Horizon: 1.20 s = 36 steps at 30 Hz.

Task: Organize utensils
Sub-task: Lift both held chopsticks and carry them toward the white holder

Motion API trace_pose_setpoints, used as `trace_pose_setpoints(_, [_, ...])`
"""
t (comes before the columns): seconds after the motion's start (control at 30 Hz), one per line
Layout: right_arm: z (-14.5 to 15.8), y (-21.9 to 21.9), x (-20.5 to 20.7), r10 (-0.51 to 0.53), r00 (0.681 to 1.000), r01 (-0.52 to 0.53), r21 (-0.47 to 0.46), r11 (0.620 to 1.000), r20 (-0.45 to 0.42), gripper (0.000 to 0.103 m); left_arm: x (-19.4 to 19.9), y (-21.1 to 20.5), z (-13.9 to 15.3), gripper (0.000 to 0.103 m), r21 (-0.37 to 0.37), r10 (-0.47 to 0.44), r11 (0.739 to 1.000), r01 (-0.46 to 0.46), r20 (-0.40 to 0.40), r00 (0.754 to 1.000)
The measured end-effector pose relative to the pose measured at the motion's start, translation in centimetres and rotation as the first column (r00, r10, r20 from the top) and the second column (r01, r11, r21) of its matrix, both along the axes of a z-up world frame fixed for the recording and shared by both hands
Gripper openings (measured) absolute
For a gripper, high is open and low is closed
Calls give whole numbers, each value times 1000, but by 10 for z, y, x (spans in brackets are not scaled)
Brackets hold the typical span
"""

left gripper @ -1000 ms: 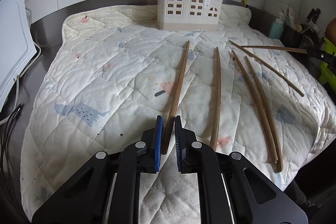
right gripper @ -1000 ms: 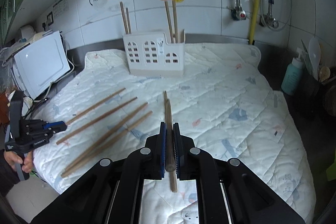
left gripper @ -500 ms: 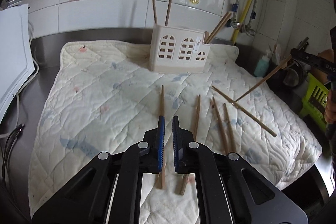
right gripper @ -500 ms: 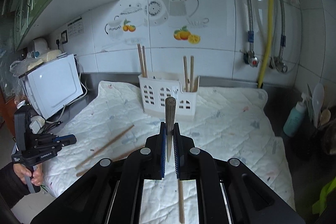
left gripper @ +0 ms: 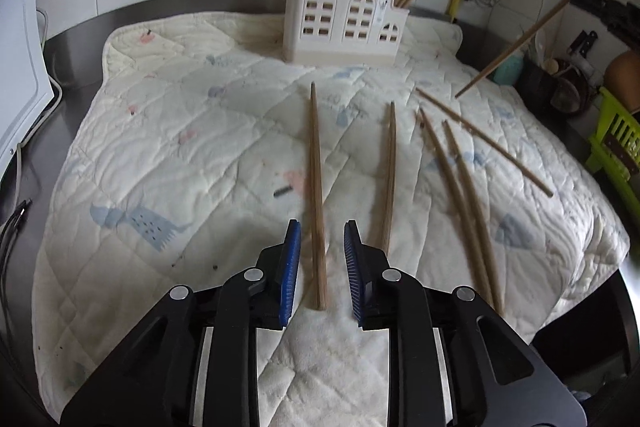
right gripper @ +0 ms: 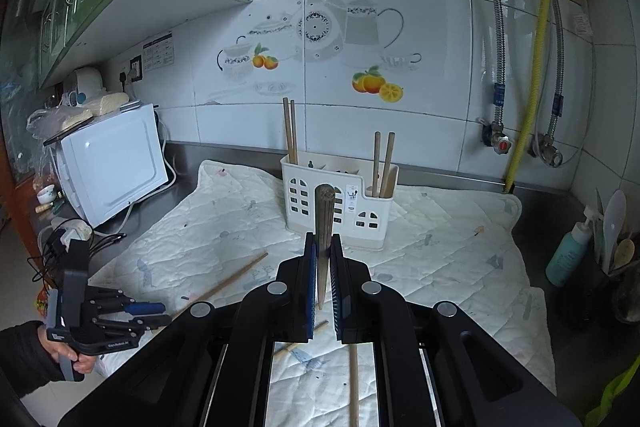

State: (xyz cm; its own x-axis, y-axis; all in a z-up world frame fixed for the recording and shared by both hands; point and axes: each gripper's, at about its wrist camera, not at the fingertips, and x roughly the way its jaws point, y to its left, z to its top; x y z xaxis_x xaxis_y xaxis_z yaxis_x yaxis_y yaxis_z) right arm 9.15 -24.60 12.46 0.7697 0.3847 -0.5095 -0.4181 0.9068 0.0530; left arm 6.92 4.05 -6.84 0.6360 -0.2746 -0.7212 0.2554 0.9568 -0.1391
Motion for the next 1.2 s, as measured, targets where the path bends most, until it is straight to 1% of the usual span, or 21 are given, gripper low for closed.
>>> trace_pose_setpoints(0.13, [0, 2, 0, 3, 1000, -3, -3, 1000, 0, 7, 3, 0, -11, 21, 11, -3, 1000, 3, -29, 1000])
trace_pose_setpoints(0.2, [0, 3, 0, 2, 1000, -2, -4, 1000, 3, 7, 2, -3, -12, 12, 40, 3, 999, -2, -19, 1000])
trace_pose_setpoints(0.23, [0, 3, 0, 2, 1000, -2, -4, 1000, 5, 7, 3, -3, -12, 11, 48, 6, 999, -5, -20, 1000])
trace_pose_setpoints(0.27, [0, 4, 0, 3, 1000, -3, -2, 1000, 6, 7, 5, -2, -11, 6, 43, 13, 999, -12, -23, 1000])
trace_pose_setpoints(0.3, [0, 4, -1, 5, 1000, -5, 0, 1000, 8, 7, 5, -2, -10, 5, 34, 19, 999, -18, -25, 1000])
trace_pose_setpoints(0.4, [4, 5, -3, 7, 1000, -7, 5, 1000, 19, 7, 5, -1, -5, 5, 16, 37, 999, -37, -8, 999])
trace_pose_setpoints(0.5, [8, 5, -6, 8, 999, -8, 6, 1000, 32, 7, 5, 3, 5, 5, -37, 63, 997, -63, 12, 998])
trace_pose_setpoints(0.63, [16, 5, -8, 11, 999, -12, 9, 1000, 53, 7, 3, 3, 26, 5, -65, 75, 995, -70, 76, 994])
trace_pose_setpoints(0.7, [20, 6, -7, 16, 998, -17, 15, 1000, 58, 7, 5, 1, 38, 5, -70, 77, 995, -70, 109, 991])
trace_pose_setpoints(0.83, [26, 9, -5, 26, 997, -27, 21, 999, 69, 7, 12, -1, 57, 5, -101, 85, 992, -69, 164, 983])
trace_pose_setpoints(1.07, [40, 17, 9, 47, 995, -48, 12, 999, 86, 7, 27, -12, 80, 5, -76, 61, 996, -45, 213, 975])
trace_pose_setpoints(1.2, [56, 19, 27, 50, 993, -51, 9, 999, 110, 7, 35, -13, 96, 5, -77, 52, 996, -35, 232, 971])
